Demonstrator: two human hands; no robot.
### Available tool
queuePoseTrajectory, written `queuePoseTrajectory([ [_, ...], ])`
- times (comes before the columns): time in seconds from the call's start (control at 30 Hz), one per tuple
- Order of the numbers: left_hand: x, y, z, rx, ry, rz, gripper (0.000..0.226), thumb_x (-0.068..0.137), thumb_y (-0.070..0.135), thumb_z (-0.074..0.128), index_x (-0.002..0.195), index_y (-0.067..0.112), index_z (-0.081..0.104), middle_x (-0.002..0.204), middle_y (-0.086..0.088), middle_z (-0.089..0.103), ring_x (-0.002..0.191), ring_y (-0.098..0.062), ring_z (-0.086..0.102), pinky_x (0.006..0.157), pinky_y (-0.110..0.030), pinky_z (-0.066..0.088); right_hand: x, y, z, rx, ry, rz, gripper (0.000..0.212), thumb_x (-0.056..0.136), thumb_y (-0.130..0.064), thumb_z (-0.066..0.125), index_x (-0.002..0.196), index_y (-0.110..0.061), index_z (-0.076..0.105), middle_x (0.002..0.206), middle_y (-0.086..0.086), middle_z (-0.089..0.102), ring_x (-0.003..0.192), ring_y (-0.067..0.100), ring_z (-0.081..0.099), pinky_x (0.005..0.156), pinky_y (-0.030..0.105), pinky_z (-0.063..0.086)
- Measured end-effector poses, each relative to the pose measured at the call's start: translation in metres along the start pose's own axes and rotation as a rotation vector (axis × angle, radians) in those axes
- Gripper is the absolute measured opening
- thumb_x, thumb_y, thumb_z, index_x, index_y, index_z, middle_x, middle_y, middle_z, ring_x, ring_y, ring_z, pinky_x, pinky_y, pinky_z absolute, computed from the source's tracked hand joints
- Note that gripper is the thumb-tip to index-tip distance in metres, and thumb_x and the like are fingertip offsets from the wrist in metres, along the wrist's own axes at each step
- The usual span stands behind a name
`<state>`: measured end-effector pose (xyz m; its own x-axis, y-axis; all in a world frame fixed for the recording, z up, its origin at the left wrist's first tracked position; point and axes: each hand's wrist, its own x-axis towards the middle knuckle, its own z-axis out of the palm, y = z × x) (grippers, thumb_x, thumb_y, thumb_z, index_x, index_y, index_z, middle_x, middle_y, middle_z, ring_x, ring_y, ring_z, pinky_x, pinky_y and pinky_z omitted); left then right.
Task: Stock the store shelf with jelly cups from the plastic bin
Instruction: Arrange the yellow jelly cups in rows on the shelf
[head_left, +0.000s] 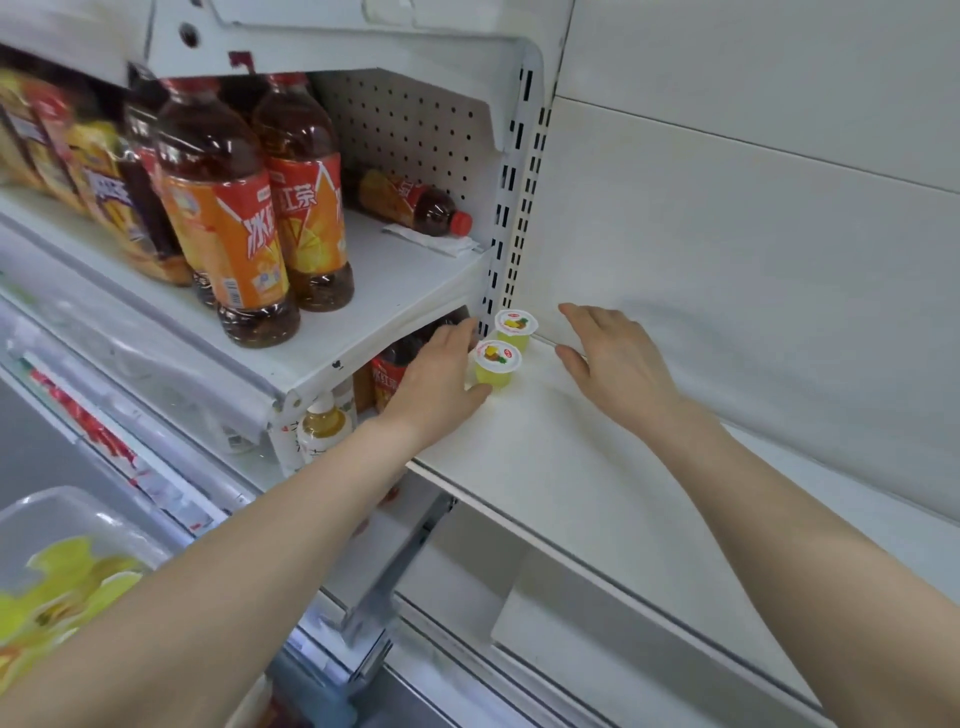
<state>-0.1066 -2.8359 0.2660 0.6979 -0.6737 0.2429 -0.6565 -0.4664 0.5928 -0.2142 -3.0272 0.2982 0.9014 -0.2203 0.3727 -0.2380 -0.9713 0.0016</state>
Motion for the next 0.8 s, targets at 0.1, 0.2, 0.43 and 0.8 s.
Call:
queuePoseTrajectory([
  [0.1,-0.016,0.003,-0.017,0.128,-0.02,0.07,0.075,0.09,0.025,0.064,0.151,0.013,0.022,0.149,-0.007,0.035,0.137,-0.023,0.035,0.11,-0.029,0.028,-0.016,-0.014,-0.016,-0.053,0.032,-0.004,0.048,0.093,-0.024,0.06,0.136,-0.006,0.051,0.124,0.016,0.061,0.109,0.039,0.057,0.088,0.046,0.045],
  [0.2,-0.039,0.0,-0.033,0.197,-0.032,0.17,0.073,0.089,0.024,0.064,0.15,0.012,0.026,0.146,-0.009,0.037,0.133,-0.027,0.038,0.108,-0.03,0.029,-0.037,-0.034,-0.032,-0.101,0.061,0.012,0.048,0.094,-0.027,0.058,0.137,-0.007,0.05,0.125,0.014,0.061,0.111,0.038,0.056,0.089,0.045,0.043],
  [0.43,-0.109,-0.029,-0.07,0.3,-0.029,0.361,0.068,0.085,0.024,0.065,0.146,0.012,0.037,0.137,-0.008,0.045,0.125,-0.026,0.045,0.106,-0.037,0.038,-0.096,-0.104,-0.062,-0.158,0.06,0.07,0.048,0.095,-0.029,0.056,0.137,-0.007,0.049,0.126,0.014,0.06,0.113,0.038,0.055,0.09,0.046,0.045],
  [0.8,-0.254,-0.172,-0.151,0.314,-0.01,0.181,0.056,0.083,0.022,0.068,0.136,0.011,0.052,0.129,-0.014,0.053,0.115,-0.036,0.053,0.093,-0.047,0.047,-0.167,-0.267,-0.013,-0.043,0.011,-0.077,0.054,0.093,-0.039,0.038,0.134,-0.006,0.052,0.122,0.016,0.062,0.107,0.037,0.058,0.086,0.045,0.048],
])
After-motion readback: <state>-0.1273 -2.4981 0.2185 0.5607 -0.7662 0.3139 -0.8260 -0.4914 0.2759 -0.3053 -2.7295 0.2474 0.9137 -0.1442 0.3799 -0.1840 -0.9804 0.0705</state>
